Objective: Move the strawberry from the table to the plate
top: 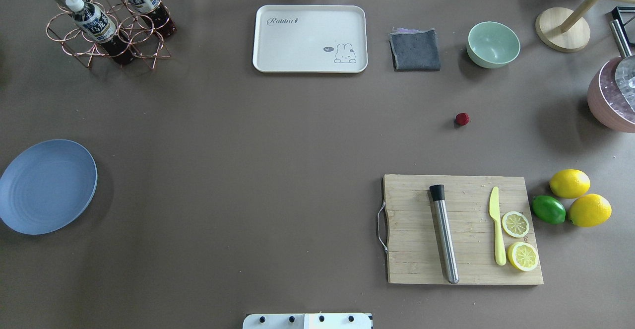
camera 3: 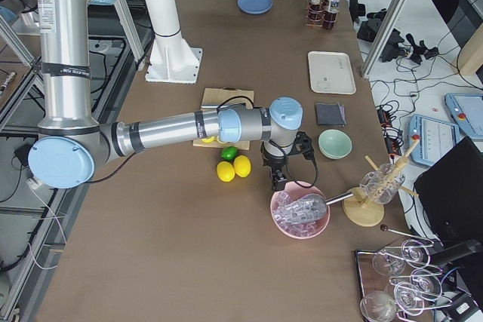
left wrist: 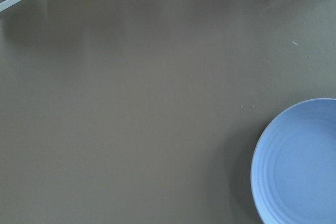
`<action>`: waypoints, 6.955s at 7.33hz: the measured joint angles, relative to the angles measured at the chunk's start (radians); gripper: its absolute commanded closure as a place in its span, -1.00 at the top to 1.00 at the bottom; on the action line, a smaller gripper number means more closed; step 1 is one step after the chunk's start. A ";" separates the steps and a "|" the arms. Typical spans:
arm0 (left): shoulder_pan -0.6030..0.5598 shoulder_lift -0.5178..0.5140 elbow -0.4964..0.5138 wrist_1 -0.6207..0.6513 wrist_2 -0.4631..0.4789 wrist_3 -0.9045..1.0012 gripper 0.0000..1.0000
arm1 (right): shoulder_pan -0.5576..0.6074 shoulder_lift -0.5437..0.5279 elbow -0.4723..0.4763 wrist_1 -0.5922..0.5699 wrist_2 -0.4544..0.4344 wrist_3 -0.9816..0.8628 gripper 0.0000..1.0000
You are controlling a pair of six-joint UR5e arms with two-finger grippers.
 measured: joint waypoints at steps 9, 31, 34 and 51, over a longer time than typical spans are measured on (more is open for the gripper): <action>-0.003 0.046 0.000 -0.088 0.000 0.009 0.95 | -0.018 0.002 0.014 0.007 0.021 -0.001 1.00; 0.471 -0.086 0.306 -0.568 0.081 -0.543 0.35 | -0.107 0.018 0.027 0.013 0.086 0.164 0.99; 0.481 -0.085 0.305 -0.569 0.081 -0.545 -0.25 | -0.114 0.018 0.026 0.012 0.087 0.169 0.99; 0.769 -0.441 0.064 -0.492 0.134 -1.272 -1.00 | -0.474 0.405 -0.338 0.406 -0.044 0.700 0.81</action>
